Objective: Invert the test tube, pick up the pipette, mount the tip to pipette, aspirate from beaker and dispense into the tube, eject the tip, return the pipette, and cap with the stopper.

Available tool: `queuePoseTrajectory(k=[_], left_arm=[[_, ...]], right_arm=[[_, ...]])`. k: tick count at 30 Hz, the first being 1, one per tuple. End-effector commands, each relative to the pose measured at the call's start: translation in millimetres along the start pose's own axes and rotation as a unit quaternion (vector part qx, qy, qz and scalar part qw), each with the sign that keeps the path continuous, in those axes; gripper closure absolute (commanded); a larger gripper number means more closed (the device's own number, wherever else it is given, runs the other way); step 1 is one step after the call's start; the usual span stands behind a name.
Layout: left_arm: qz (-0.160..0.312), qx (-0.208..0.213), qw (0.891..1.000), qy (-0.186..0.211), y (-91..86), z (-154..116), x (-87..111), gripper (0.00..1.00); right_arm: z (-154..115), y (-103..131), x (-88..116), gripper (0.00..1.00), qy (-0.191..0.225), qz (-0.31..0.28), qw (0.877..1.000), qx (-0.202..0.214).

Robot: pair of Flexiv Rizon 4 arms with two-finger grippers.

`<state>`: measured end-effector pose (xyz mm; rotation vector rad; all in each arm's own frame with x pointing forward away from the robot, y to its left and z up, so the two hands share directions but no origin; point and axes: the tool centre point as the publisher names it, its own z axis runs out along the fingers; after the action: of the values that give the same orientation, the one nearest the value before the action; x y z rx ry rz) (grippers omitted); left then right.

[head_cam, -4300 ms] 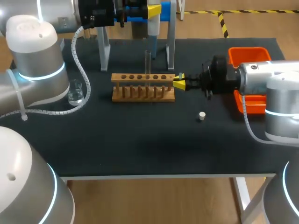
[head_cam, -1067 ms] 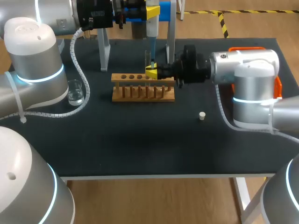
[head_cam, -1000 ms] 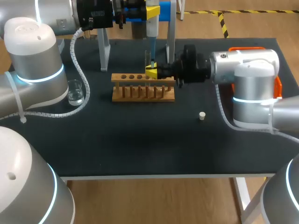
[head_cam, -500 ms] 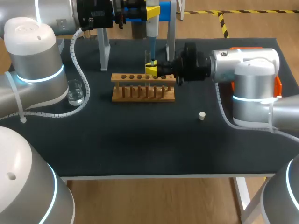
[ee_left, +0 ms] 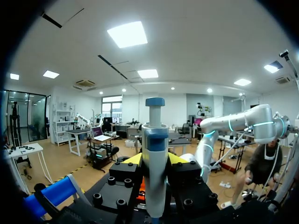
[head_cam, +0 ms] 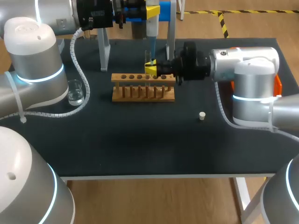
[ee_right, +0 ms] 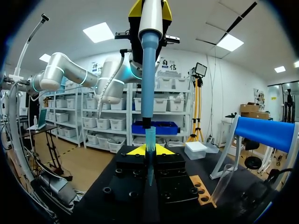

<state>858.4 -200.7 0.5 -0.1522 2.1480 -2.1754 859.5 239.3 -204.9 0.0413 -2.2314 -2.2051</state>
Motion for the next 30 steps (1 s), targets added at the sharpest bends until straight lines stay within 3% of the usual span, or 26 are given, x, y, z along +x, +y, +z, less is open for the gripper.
queuePoseTrajectory(k=[1, 30], left_arm=[[0.000, 0.002, 1.000, -0.001, 1.2, 0.6, 0.6, 1.00], [0.000, 0.002, 1.000, -0.001, 1.2, 0.6, 0.6, 1.00]], right_arm=[[-1.0, 2.5, 0.1, 1.00, -0.001, -0.001, 1.000, 0.000], [-9.8, 9.9, 6.5, 1.00, 0.000, -0.008, 1.000, -0.005]])
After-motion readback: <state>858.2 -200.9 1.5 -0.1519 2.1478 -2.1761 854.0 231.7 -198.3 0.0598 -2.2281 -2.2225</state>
